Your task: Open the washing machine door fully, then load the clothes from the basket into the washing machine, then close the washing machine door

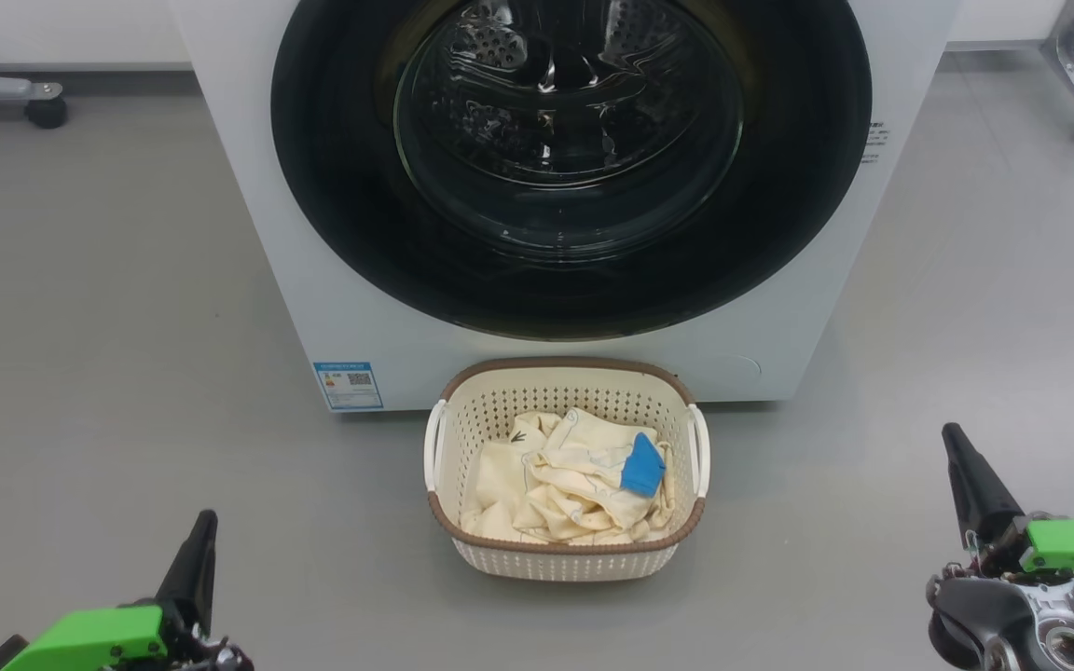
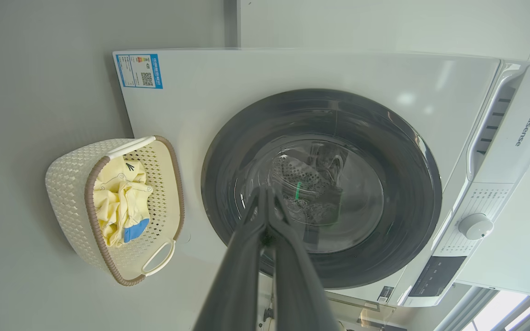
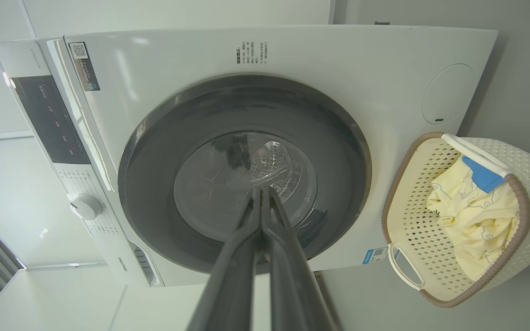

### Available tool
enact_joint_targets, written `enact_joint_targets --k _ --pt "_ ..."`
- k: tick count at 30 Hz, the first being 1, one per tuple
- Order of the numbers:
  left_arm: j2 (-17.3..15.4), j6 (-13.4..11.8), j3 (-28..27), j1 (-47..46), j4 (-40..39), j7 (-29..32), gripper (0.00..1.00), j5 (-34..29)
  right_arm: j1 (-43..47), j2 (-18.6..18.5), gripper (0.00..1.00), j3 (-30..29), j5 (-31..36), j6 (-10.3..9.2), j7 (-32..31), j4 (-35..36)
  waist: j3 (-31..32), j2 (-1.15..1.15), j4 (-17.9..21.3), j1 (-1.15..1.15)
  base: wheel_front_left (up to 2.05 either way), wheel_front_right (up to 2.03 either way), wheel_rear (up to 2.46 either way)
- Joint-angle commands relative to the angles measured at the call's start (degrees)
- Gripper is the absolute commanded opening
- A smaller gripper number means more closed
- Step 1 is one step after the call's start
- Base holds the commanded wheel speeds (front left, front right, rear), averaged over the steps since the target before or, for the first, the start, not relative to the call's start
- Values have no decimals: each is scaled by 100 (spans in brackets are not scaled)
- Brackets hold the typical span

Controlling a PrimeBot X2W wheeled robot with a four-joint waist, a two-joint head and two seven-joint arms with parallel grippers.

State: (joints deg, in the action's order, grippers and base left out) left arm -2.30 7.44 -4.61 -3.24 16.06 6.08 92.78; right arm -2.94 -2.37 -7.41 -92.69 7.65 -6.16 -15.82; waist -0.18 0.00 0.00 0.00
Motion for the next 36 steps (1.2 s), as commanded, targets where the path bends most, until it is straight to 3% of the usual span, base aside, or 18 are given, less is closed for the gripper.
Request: enact_joint_targets --k 1,3,4,10,26,36 --pt "-58 5 -197 -295 -203 46 0 -66 -325 -52 0 84 56 -16 -37 179 0 0 0 0 0 0 0" --pt "-58 5 -197 -295 -203 46 0 -66 -325 -52 0 84 56 -16 -37 179 0 0 0 0 0 0 0" --pt "0 0 0 0 0 0 100 0 0 0 100 0 0 0 0 0 0 0 0 0 0 0 0" --pt "86 -1 55 269 463 -9 100 0 329 132 100 50 0 1 8 -449 -1 0 0 0 0 0 0" --pt "68 0 64 293 227 -278 100 -170 319 103 100 233 169 -1 279 -181 -19 0 -2 0 0 0 0" --pt "56 0 59 302 70 -447 100 -528 283 68 100 306 615 -3 448 -16 -28 0 -1 0 0 0 0"
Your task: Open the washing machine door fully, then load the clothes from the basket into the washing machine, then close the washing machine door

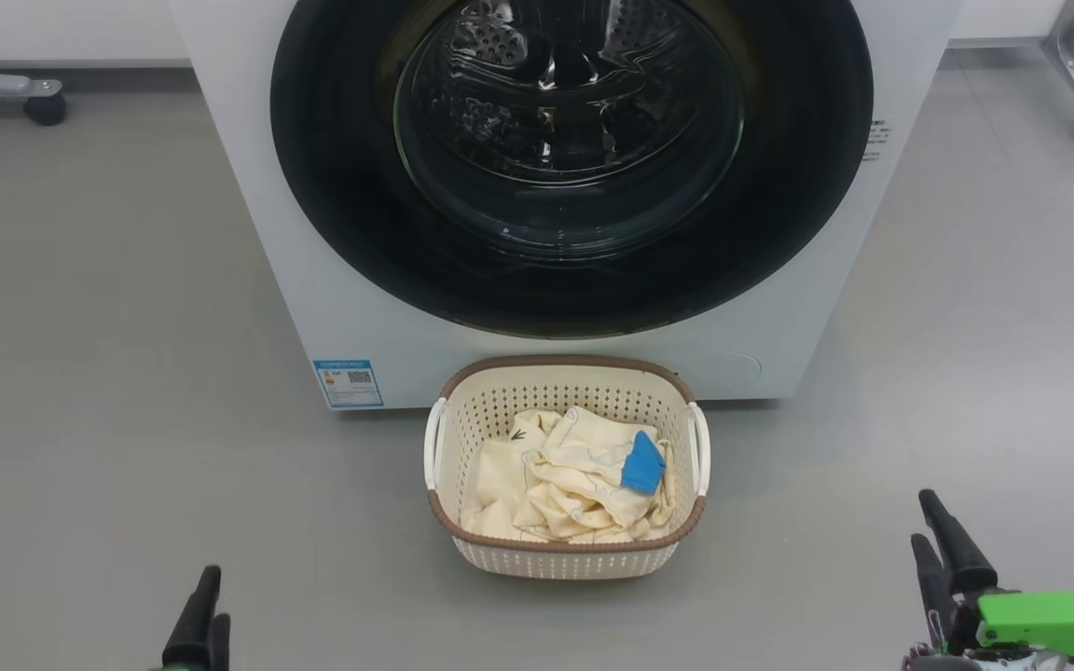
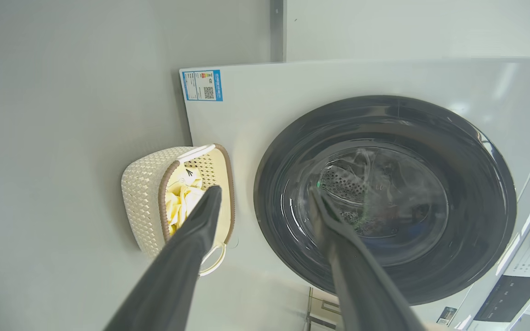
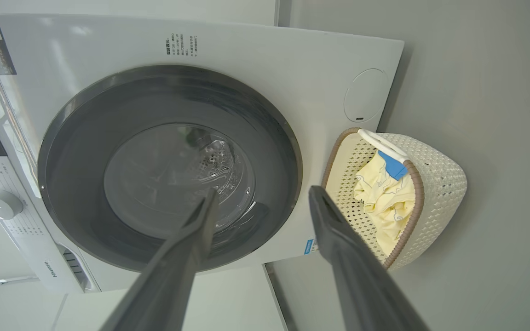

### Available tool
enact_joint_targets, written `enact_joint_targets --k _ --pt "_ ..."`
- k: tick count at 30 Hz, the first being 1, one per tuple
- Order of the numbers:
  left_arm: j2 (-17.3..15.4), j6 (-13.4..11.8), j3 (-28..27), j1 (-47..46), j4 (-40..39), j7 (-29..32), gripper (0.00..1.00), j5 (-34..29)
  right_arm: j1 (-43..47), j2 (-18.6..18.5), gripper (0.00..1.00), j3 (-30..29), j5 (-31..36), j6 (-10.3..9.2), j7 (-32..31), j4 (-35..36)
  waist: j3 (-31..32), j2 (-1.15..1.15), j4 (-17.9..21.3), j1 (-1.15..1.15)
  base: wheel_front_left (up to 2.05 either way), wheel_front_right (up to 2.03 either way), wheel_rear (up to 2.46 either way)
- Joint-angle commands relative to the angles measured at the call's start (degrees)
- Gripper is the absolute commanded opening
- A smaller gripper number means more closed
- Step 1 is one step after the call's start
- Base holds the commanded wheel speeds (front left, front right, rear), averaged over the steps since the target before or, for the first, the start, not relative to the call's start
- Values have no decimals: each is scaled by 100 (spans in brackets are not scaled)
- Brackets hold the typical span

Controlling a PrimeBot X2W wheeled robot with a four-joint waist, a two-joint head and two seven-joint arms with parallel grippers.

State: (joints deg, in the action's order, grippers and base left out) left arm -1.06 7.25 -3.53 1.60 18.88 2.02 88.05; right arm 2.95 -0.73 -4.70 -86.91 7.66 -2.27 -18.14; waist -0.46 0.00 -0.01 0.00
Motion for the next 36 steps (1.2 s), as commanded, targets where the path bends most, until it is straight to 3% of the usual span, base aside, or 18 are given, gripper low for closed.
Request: enact_joint_targets --k 1,36 --pt "-69 20 -48 -181 -227 -57 100 -97 -310 -101 100 43 104 -4 76 235 -1 0 0 0 0 0 0" --pt "-108 21 -81 -183 -578 -630 100 -2168 -448 -198 100 238 2548 -9 651 741 -93 0 -39 0 0 0 0"
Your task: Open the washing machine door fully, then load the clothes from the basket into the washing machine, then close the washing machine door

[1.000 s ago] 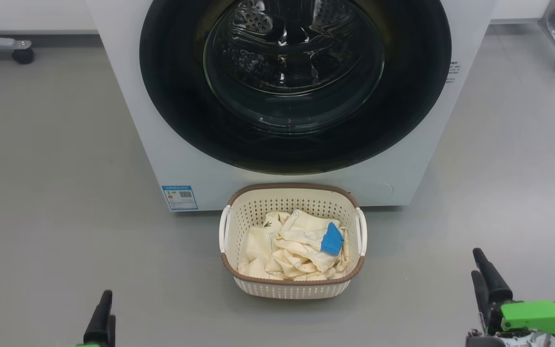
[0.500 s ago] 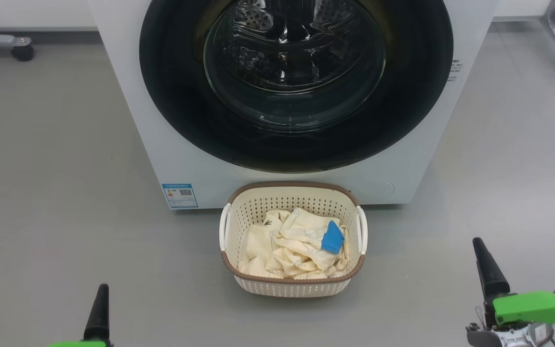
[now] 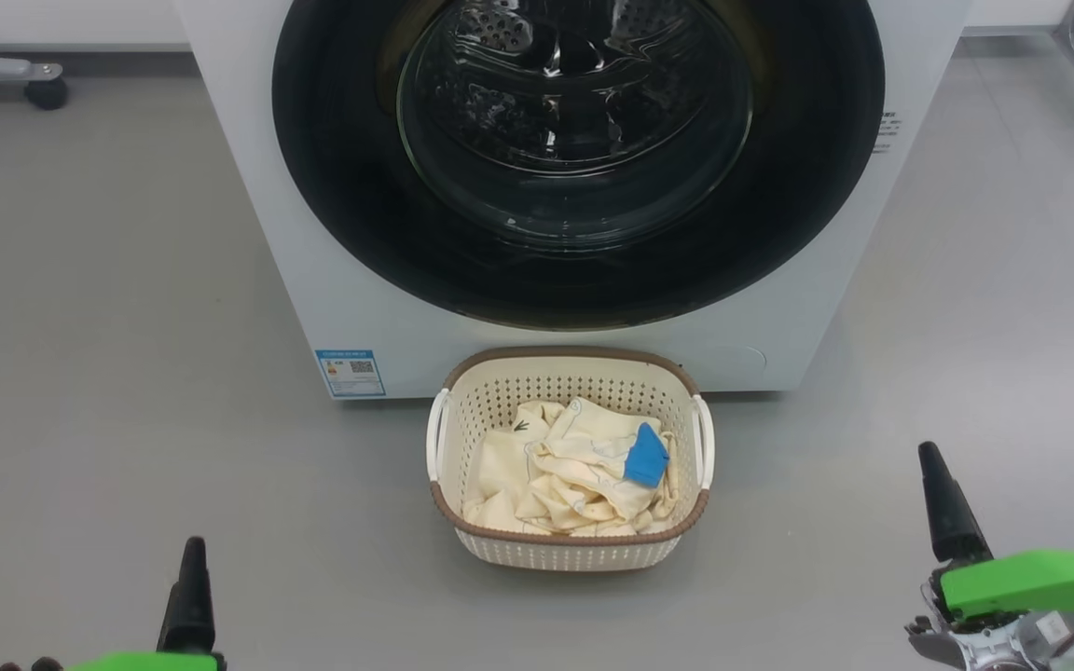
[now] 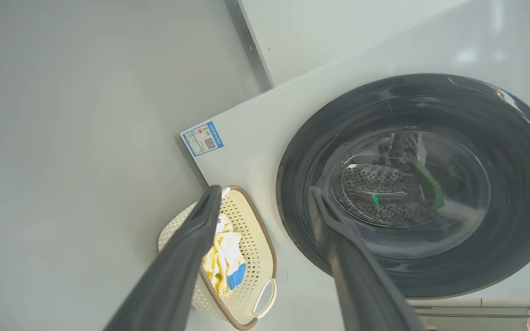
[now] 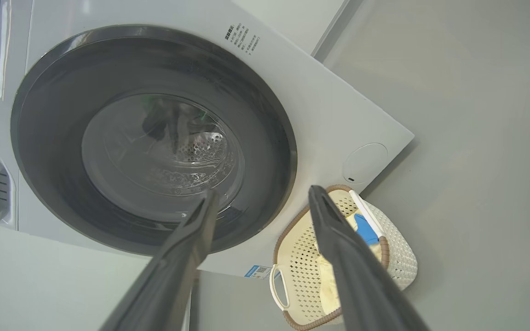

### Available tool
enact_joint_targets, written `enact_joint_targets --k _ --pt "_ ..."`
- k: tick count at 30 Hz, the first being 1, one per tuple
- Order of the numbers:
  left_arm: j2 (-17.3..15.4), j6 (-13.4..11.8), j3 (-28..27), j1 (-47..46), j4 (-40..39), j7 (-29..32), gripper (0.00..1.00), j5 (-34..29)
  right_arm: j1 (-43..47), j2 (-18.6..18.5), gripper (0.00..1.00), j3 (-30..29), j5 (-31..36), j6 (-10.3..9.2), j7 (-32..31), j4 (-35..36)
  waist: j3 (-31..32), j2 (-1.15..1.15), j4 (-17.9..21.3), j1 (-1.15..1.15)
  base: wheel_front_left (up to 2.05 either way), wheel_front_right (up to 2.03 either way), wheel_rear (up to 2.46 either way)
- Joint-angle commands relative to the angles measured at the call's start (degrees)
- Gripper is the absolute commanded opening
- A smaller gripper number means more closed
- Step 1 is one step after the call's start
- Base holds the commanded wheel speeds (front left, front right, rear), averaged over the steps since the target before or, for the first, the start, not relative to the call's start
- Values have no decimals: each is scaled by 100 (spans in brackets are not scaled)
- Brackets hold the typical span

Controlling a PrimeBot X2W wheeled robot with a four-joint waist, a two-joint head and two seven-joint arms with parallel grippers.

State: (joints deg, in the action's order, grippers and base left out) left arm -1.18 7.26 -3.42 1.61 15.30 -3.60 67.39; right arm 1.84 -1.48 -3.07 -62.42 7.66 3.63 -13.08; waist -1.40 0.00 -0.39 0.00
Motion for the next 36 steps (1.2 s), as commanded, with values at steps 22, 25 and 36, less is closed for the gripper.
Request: enact_joint_targets --k 22,25,36 --pt "-237 21 59 -87 -381 -439 100 -1750 -375 -297 100 405 2041 -12 433 451 34 0 -30 0 0 0 0" --pt "-270 21 78 -69 -379 -489 100 -1970 -379 -340 100 455 2335 -12 483 462 35 0 -33 0 0 0 0" --pt "-352 22 115 -53 -442 -657 100 -2801 -442 -442 100 655 3259 -13 652 492 28 0 -34 0 0 0 0"
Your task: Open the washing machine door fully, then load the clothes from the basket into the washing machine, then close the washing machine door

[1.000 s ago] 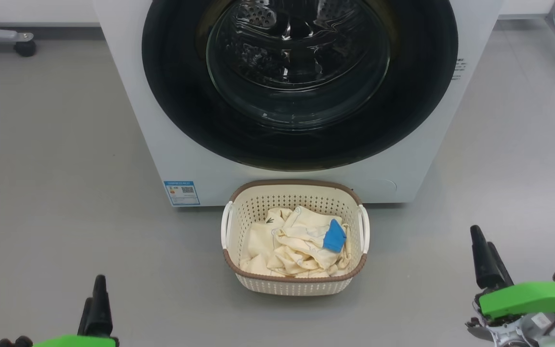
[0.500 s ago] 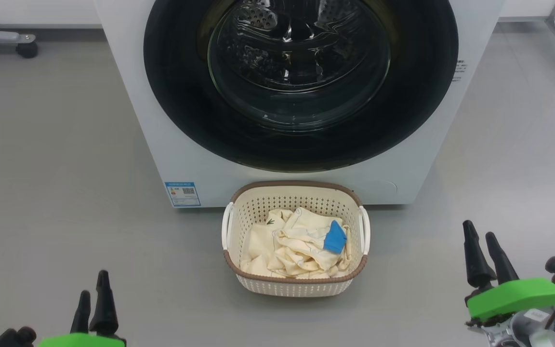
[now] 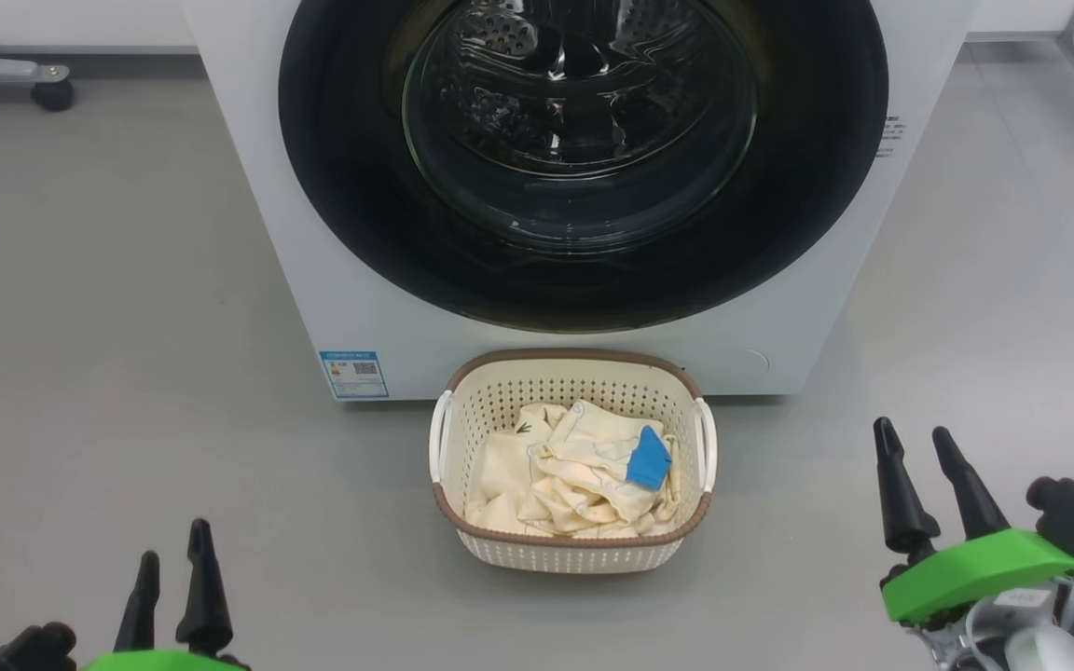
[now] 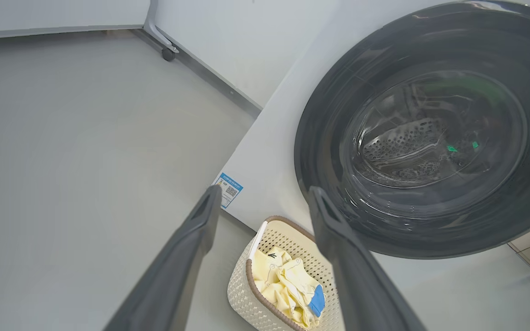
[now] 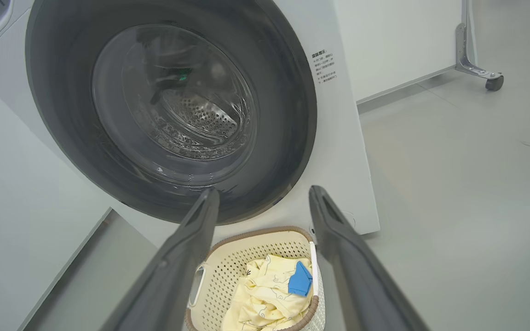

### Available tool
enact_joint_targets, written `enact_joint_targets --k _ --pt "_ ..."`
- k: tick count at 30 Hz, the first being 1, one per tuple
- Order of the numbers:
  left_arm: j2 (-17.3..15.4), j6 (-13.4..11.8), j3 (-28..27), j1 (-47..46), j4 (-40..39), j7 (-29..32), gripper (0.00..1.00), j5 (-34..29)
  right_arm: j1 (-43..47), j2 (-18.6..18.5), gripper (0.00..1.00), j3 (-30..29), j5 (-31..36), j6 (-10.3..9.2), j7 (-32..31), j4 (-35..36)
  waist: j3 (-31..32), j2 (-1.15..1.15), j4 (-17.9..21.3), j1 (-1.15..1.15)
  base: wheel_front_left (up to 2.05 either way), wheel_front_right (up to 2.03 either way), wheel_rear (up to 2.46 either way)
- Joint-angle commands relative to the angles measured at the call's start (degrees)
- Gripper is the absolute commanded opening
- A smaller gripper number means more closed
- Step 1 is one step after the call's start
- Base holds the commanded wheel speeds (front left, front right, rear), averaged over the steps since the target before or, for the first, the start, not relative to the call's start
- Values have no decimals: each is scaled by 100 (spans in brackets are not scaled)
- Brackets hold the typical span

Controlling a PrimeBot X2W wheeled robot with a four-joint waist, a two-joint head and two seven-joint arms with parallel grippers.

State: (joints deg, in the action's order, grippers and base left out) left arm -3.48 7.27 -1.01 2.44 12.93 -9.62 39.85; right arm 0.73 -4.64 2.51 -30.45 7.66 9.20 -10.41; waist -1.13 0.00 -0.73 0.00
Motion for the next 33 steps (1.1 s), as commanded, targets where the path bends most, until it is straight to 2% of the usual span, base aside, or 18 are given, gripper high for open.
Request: enact_joint_targets --k 1,15,27,33 --pt "-123 21 -133 -134 -217 -72 100 -125 -336 -131 100 113 144 -14 112 233 -1 0 3 0 0 0 0" --pt "-163 22 -110 -119 -387 -325 100 -1105 -400 -216 100 285 1136 -16 366 355 -20 0 17 0 0 0 0" --pt "-371 22 67 -65 -570 -526 100 -2103 -403 -265 100 430 1915 -17 568 464 -29 0 20 0 0 0 0" --pt "-411 22 81 -51 -617 -538 100 -2284 -359 -202 100 327 1858 -17 580 403 -46 0 23 0 0 0 0"
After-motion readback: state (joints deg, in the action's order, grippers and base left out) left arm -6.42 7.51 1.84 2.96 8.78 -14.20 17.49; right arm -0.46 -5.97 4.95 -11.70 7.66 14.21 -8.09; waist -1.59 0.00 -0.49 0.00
